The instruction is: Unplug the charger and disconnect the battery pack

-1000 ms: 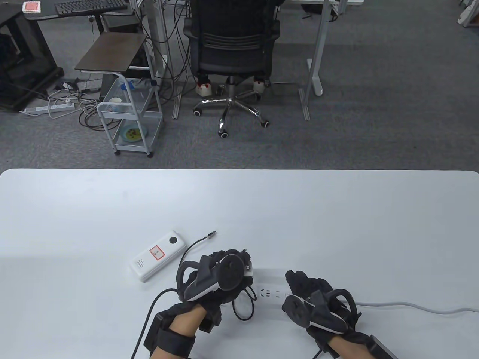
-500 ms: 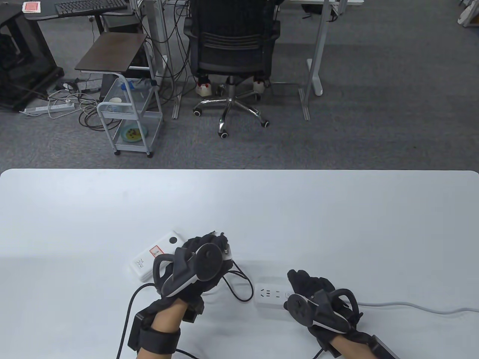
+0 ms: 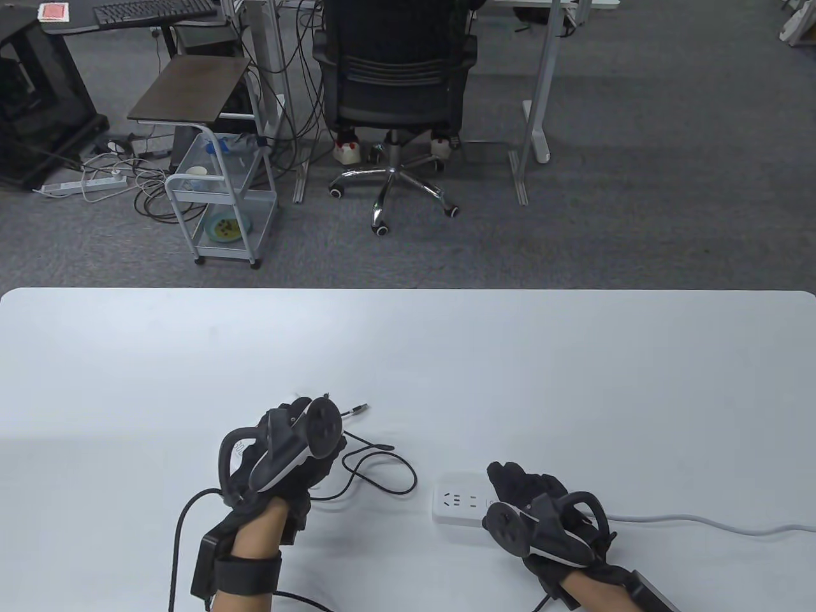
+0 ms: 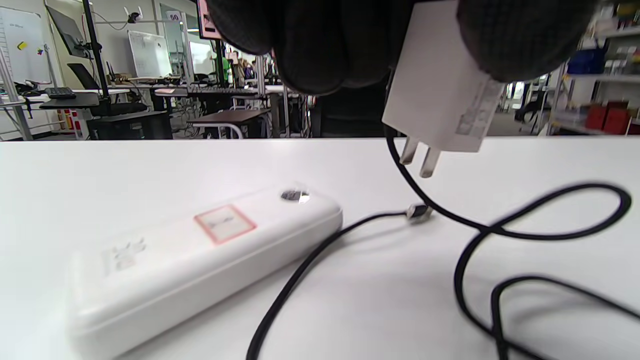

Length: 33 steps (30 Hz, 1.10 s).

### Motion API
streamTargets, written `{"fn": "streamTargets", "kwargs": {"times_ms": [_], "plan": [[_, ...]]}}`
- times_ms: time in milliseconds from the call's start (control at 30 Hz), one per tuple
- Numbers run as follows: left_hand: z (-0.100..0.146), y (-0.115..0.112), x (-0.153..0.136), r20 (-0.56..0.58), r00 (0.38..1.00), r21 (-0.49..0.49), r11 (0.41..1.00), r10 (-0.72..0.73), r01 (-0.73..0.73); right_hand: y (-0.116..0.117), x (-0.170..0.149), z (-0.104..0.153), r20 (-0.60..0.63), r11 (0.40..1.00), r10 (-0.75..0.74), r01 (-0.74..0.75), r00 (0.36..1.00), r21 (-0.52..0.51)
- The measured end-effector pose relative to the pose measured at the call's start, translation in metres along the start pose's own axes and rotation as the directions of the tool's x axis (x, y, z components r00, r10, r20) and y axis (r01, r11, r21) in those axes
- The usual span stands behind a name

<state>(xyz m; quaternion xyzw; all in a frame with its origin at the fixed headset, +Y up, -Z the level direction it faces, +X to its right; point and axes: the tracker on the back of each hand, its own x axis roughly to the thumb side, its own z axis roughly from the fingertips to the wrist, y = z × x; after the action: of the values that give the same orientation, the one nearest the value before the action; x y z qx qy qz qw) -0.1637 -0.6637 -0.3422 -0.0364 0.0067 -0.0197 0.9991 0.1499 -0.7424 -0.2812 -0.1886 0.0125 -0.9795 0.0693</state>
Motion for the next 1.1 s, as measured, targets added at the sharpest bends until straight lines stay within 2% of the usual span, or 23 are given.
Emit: {"fn": "streamTargets", "kwargs": {"times_ms": [100, 300, 433, 533, 633, 800, 1000, 1100], "plan": [[-0.006, -0.015, 0.01, 0.003, 0.996, -0.069, 0.993, -0.093, 0.093, 0.0, 0.0, 0.0, 0.002, 1.0, 0.002, -0.002, 1.0, -0.001], [-0.012, -0.034, 0.021, -0.002, 0.974, -0.145, 0.963, -0.228, 0.225, 0.0, 0.0, 0.0, 0.003, 1.0, -0.002, 0.002, 1.0, 0.01], [-0.016, -0.045, 0.022, 0.006, 0.97, -0.199, 0.95, -0.244, 0.24, -0.001, 0.001, 0.001, 0.011, 1.0, 0.002, -0.002, 1.0, 0.008], [-0.017, -0.051, 0.022, 0.011, 0.971, -0.176, 0.955, -0.24, 0.239, -0.001, 0.001, 0.001, 0.015, 1.0, 0.007, -0.007, 1.0, 0.009], [-0.019, -0.055, 0.02, 0.013, 0.977, -0.202, 0.956, -0.214, 0.212, -0.001, 0.001, 0.001, 0.018, 1.0, 0.005, -0.005, 1.0, 0.003], [-0.017, -0.049, 0.017, 0.008, 0.983, -0.186, 0.966, -0.181, 0.179, -0.002, 0.0, 0.001, 0.012, 1.0, -0.009, 0.009, 1.0, -0.013], [-0.01, -0.028, 0.011, -0.001, 0.993, -0.154, 0.981, -0.121, 0.12, -0.003, -0.006, 0.0, -0.005, 0.999, -0.045, 0.045, 0.999, -0.024], [-0.004, -0.016, 0.009, 0.007, 0.998, -0.108, 0.992, -0.066, 0.067, -0.003, -0.009, 0.0, -0.018, 0.997, -0.069, 0.068, 0.997, -0.036]]}}
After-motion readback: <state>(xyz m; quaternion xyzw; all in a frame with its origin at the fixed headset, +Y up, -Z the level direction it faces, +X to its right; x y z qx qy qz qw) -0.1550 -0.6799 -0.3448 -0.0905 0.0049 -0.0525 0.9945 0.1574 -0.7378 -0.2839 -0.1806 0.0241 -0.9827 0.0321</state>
